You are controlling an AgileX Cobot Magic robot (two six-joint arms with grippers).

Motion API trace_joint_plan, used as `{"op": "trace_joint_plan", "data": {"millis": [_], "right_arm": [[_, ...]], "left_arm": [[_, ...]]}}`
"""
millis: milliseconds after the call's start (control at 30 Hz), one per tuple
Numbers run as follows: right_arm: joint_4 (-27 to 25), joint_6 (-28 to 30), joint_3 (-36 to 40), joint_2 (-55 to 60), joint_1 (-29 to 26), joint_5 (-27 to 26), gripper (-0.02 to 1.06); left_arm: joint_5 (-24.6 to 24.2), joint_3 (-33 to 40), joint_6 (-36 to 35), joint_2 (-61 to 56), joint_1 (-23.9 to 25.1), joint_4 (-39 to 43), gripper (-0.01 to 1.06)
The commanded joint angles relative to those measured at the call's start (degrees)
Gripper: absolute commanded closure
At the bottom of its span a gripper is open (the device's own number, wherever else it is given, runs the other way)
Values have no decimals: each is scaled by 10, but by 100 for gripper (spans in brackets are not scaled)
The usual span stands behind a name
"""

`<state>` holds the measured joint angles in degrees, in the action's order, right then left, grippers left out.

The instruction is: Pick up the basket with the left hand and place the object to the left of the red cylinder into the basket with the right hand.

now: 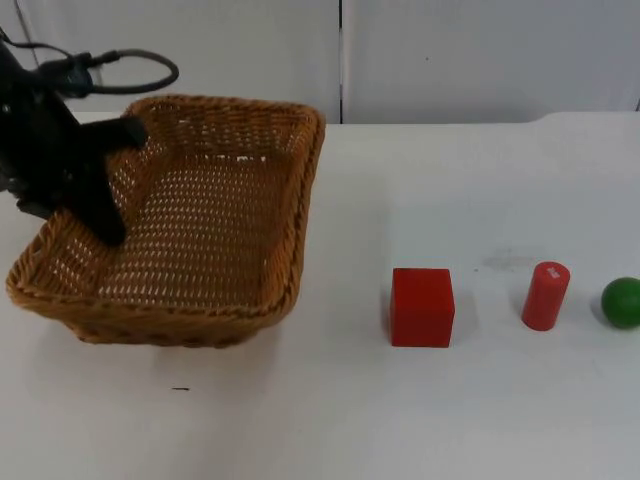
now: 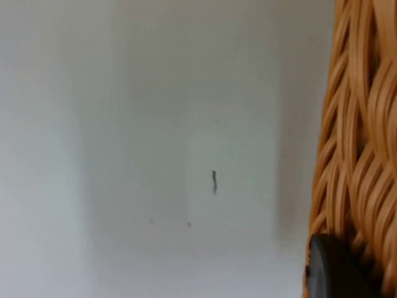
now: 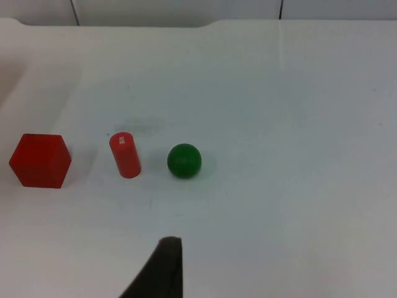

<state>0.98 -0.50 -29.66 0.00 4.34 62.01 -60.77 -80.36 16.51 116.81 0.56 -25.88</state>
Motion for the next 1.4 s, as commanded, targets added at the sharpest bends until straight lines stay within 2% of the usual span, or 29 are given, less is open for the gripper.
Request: {"op": "trace_joint_plan", "data": {"millis": [0, 200, 700, 867, 1067, 1367], "right_arm": [[3, 2, 1, 0, 1, -2, 0], [3, 2, 1, 0, 1, -2, 0], [3, 5, 1, 0, 2, -2, 0], [3, 5, 1, 0, 2, -2, 0], [0, 5, 1, 0, 2, -2, 0], [-1, 5, 1, 0, 2, -2, 0]], "left_arm": [[-19, 1, -5, -24, -2, -24, 105], [-31, 23, -25, -92, -2, -26, 105], [-61, 182, -27, -285, -2, -36, 105], [-76, 208, -36, -328, -2, -36, 105], [-80, 213, -65, -370, -2, -17, 105], [-80, 213, -68, -375, -2, -16, 105]]}}
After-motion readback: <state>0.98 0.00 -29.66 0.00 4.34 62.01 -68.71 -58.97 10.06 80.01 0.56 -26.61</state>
